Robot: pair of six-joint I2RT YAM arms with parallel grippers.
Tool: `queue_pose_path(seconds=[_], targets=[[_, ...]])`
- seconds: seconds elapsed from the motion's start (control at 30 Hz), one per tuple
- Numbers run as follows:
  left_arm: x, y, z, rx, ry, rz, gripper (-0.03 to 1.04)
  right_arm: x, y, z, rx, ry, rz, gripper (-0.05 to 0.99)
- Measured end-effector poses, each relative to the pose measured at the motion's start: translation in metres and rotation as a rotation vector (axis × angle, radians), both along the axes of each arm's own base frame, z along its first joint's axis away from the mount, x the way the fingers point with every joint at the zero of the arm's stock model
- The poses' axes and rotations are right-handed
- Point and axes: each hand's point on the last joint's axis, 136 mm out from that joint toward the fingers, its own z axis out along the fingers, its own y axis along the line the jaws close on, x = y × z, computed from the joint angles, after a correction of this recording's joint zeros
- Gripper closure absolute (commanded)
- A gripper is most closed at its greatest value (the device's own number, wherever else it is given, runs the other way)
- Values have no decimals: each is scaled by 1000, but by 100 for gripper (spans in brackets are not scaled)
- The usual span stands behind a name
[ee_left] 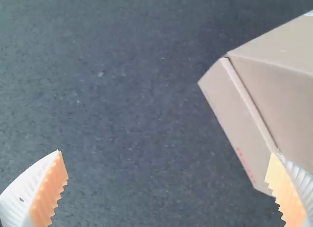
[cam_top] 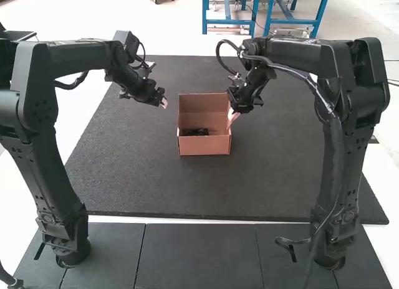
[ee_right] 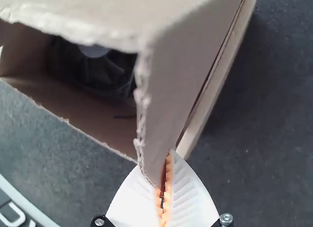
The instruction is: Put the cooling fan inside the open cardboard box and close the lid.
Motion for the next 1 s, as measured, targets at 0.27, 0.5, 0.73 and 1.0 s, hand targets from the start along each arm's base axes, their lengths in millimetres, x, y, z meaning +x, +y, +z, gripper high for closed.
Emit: queue_pose_path(seconds=[0.27, 0.5, 0.73, 1.0], targets=[[17, 11, 12, -2, -68, 25, 5, 6, -5, -6, -34, -17, -5, 3], [27, -22, 43, -24, -161, -40, 5, 2, -10, 9, -54, 9, -12, 3], [26, -47, 45, -30, -166, -92, 5, 11, -15, 43, -11, -6, -37, 3], [27, -55, 27, -22, -130, -106, 5, 11, -15, 73, 36, -46, -40, 3]])
